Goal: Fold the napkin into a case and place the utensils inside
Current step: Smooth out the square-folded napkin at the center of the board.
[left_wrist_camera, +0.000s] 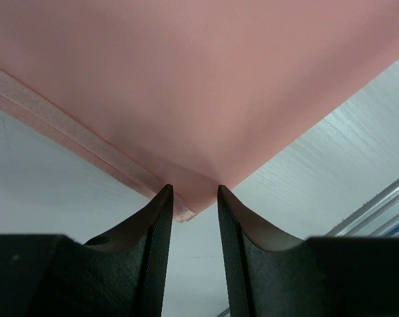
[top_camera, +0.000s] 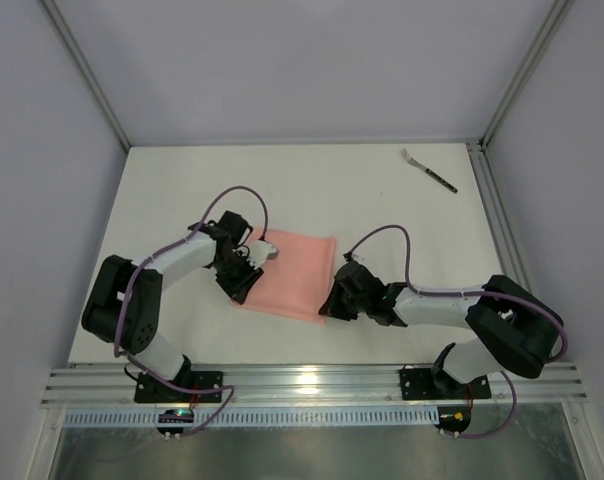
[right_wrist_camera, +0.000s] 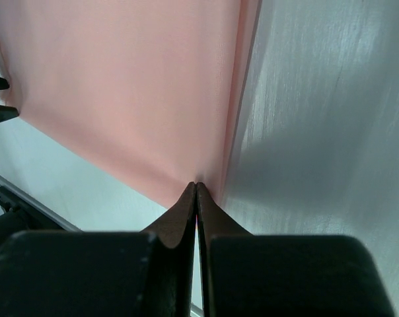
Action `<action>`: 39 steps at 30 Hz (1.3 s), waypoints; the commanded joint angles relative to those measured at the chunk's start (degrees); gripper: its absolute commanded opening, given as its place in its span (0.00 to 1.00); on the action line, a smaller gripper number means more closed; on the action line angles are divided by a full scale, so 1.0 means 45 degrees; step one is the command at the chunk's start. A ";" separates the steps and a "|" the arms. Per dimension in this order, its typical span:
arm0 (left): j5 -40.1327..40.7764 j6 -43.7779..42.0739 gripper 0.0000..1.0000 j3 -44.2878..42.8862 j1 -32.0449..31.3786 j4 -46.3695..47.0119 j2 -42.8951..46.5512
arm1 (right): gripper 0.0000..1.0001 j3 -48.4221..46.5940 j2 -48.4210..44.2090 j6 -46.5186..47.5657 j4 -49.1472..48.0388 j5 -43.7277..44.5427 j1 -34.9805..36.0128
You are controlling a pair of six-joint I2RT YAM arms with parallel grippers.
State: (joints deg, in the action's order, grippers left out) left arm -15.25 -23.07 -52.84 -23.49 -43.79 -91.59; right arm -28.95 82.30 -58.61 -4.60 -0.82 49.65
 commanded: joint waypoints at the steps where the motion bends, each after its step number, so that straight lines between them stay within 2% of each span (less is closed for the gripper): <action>1: -0.1197 -0.0732 0.36 -0.0969 0.0063 -0.0930 0.1033 | 0.04 0.0126 0.0556 0.0797 0.2429 0.0750 -0.0095; 5: -0.2451 -0.0519 0.33 -0.2241 -0.0442 -0.1305 0.1817 | 0.04 -0.0091 0.0773 0.0721 0.2371 0.0670 -0.0095; 8: -0.2219 -0.0342 0.23 -0.2282 -0.1379 -0.0953 0.1431 | 0.04 0.0105 0.0676 0.0583 0.2234 0.0768 -0.0095; 9: -0.2024 -0.0284 0.19 -0.2127 -0.2079 -0.0817 0.1196 | 0.04 0.0124 0.0695 0.0583 0.2233 0.0729 -0.0076; 13: -0.1613 -0.0050 0.17 -0.1794 -0.3626 -0.0056 -0.0015 | 0.04 0.0125 0.0870 0.0427 0.1902 0.0612 -0.0095; 18: -0.0716 0.0146 0.15 -0.1500 -0.4644 0.1078 -0.0971 | 0.04 0.0183 0.1027 0.0329 0.1726 0.0651 -0.0076; 21: 0.0183 0.0146 0.13 -0.1442 -0.4664 0.1098 -0.1578 | 0.04 0.0261 0.0949 0.0290 0.1706 0.0709 -0.0095; 27: 0.1161 -0.0399 0.13 -0.0251 -0.4664 0.1021 -0.1385 | 0.04 0.0535 0.0929 0.0270 0.1569 0.0749 -0.0095; 32: 0.0305 -0.0810 0.13 0.0102 -0.4411 0.0533 -0.0780 | 0.04 0.0808 0.0910 0.0251 0.1472 0.0807 -0.0115; 39: -0.1470 -0.1668 0.16 -0.0035 -0.2887 -0.0715 0.0039 | 0.04 0.0672 0.1124 0.0446 0.1413 0.0690 -0.0115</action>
State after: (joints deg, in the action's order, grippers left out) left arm -18.68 -26.70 -54.08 -38.57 -40.40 -93.89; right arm -28.64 84.05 -59.09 -8.38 -1.63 49.36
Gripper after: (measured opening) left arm 0.148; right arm 0.037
